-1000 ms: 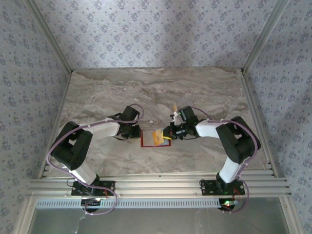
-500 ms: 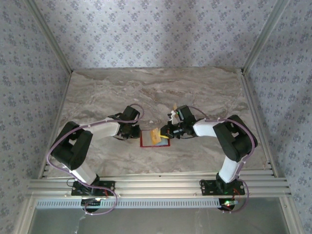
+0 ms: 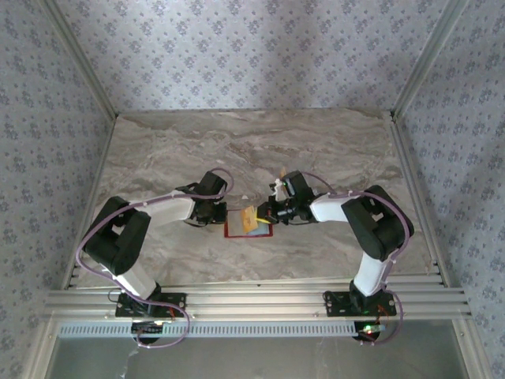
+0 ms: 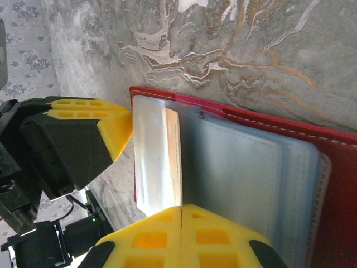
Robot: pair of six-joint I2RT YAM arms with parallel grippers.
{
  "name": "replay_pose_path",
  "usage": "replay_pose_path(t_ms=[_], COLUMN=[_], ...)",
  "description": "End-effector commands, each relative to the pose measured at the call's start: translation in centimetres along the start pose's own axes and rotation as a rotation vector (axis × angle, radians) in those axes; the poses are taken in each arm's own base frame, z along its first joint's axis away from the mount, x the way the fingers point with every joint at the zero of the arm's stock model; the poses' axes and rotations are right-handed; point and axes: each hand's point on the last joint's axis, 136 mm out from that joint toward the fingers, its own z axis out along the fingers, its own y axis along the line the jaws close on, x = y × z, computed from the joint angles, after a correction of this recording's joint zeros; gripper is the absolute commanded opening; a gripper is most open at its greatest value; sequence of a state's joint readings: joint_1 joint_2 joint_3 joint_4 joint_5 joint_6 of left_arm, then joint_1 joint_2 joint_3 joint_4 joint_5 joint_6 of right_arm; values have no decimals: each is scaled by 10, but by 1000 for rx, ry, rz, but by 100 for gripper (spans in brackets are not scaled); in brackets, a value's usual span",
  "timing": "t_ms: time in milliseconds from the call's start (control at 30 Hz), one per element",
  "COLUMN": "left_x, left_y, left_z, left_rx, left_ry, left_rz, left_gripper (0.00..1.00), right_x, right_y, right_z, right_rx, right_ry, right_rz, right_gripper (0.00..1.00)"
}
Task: Put the credit cards into the card holder
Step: Insert the credit card into the card slot.
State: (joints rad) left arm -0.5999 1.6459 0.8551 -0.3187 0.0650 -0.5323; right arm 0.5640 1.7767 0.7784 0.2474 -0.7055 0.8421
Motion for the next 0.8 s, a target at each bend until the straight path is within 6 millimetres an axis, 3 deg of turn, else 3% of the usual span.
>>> replay_pose_path(t_ms=[0,767], left_x=[15,23], left_y=[-32,-38], left_z=[25,33], left_rx=[119,123], left_ry=[57,93], left_rz=[35,37], left_gripper=[14,6], right_x=[1,12], right_y=[-8,-1], right_z=[5,24], right_rx=[27,81], right_ry=[-9,5], right_rz=[14,-37], right_gripper=[0,0])
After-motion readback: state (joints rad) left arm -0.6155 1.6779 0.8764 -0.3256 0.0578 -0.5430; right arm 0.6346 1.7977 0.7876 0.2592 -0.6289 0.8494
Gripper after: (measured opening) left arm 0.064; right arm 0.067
